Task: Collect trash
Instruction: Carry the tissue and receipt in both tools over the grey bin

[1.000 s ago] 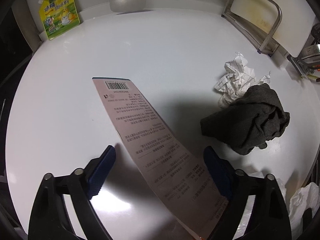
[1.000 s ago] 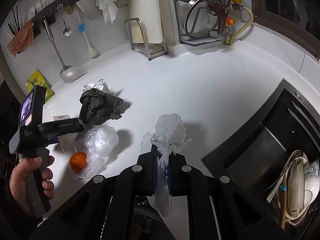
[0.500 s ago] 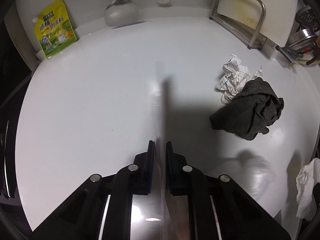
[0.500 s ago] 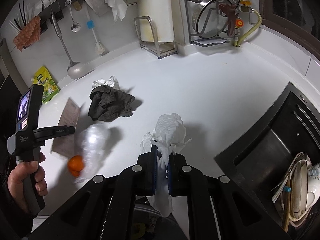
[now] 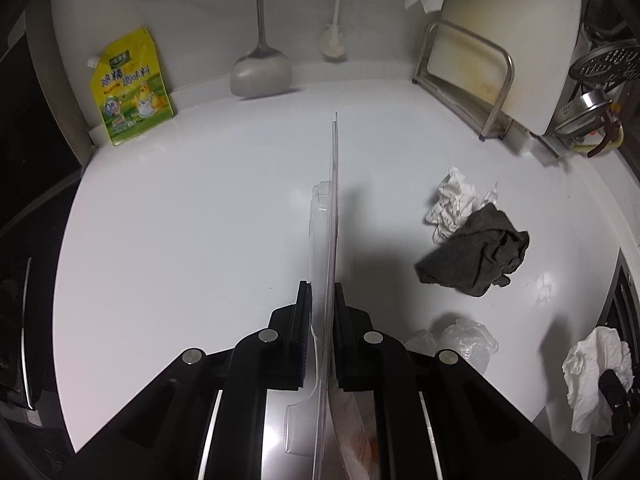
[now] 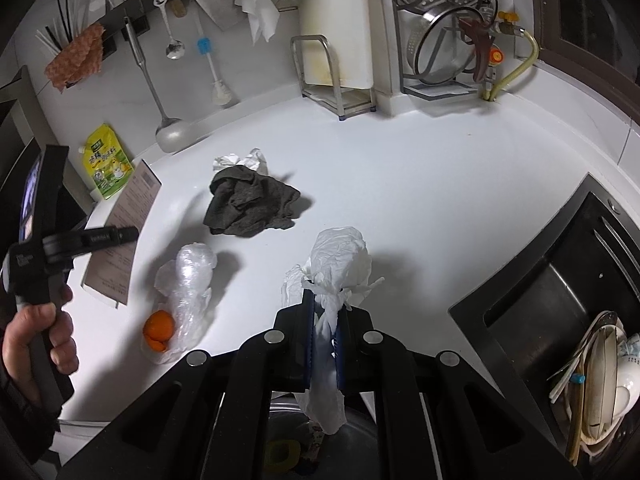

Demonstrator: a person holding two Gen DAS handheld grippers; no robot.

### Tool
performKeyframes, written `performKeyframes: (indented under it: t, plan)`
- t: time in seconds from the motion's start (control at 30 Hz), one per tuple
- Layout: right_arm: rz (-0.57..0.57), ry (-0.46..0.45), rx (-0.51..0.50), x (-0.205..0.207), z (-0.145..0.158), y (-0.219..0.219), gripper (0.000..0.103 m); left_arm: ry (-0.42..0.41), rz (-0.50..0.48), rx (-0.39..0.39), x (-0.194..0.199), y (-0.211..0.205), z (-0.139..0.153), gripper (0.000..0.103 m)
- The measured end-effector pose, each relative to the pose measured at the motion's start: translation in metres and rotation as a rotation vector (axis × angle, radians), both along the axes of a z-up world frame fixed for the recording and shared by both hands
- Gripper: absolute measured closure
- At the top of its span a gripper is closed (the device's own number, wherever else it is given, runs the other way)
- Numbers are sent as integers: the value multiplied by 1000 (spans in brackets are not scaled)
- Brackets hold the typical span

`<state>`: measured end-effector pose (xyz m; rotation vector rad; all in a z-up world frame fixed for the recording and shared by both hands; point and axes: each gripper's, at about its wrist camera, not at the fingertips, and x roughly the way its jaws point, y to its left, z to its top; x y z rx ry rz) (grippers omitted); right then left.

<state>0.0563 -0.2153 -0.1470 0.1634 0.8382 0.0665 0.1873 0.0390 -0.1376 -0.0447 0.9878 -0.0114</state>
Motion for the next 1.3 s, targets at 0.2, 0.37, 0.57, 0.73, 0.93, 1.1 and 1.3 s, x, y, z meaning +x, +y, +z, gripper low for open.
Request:
performKeyframes:
  t: [0.2,0.37,0.57,0.73,0.93,1.1,1.3]
  plan:
    - [21,-16,12,-13,9,4,95,-26,-17,7,-29,4,20,92]
    - [52,-23,9,-29,18,5,95,-27,-46,18,-69,-4,25,92]
    - [101,-20,-1,-58,25,6,95,-26,-72,21,-116,-21,29,92]
    - [149,-11,-10,-85,27,4,95,-27,-85,19,-153,-40,33,92]
    - [199,9,-17,-117,24,-1,95,-32,-91,21,-197,-59,35,92]
    - [234,26,-25,-140,18,-5,95,-3,-100,20,-232,-67,25,92]
    - [272,61,-17,-164,3,-10,95,31,-96,32,-265,-73,14,92]
